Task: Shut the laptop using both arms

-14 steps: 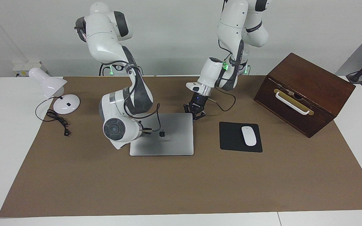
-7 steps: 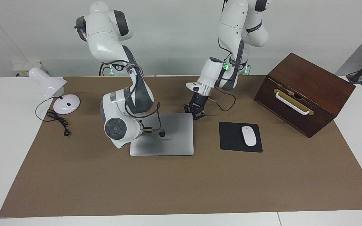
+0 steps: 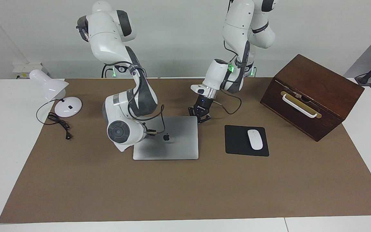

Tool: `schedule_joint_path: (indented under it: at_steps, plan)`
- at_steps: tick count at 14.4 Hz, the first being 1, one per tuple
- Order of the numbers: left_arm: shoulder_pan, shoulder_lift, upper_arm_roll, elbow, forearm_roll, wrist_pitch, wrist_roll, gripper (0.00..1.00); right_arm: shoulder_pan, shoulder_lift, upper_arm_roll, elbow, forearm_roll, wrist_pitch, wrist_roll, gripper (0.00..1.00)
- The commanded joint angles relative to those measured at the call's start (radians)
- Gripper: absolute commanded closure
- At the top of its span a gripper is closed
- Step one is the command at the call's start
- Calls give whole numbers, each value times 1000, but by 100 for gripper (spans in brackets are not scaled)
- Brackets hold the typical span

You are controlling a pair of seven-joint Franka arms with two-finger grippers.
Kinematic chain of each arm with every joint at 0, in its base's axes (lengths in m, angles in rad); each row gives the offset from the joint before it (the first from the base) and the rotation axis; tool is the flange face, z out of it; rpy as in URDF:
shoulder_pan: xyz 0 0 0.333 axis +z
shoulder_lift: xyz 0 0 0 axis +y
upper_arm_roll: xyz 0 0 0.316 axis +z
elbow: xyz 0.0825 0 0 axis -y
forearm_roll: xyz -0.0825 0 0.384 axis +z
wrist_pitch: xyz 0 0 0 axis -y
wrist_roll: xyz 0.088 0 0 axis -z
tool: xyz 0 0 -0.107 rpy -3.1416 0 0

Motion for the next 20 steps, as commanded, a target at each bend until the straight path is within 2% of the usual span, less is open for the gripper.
schedule_joint_path:
  at_steps: [1, 8, 15, 17, 20]
  plan:
    - [21, 70, 14, -22, -3, -2, 19, 100, -5, -28, 8, -45, 7, 1, 25, 100]
    - [21, 70, 14, -24, -3, -2, 18, 100, -5, -63, 25, -39, 19, 26, 72, 100]
    - [26, 68, 13, -26, -3, -2, 8, 100, -46, -183, 24, -37, 19, -19, 58, 100]
    - [30, 68, 13, -24, -3, -2, -7, 100, -48, -206, 22, -26, 16, 12, 61, 100]
    - [32, 68, 13, -24, -5, -3, -21, 100, -51, -246, 16, -26, 3, 124, 70, 100]
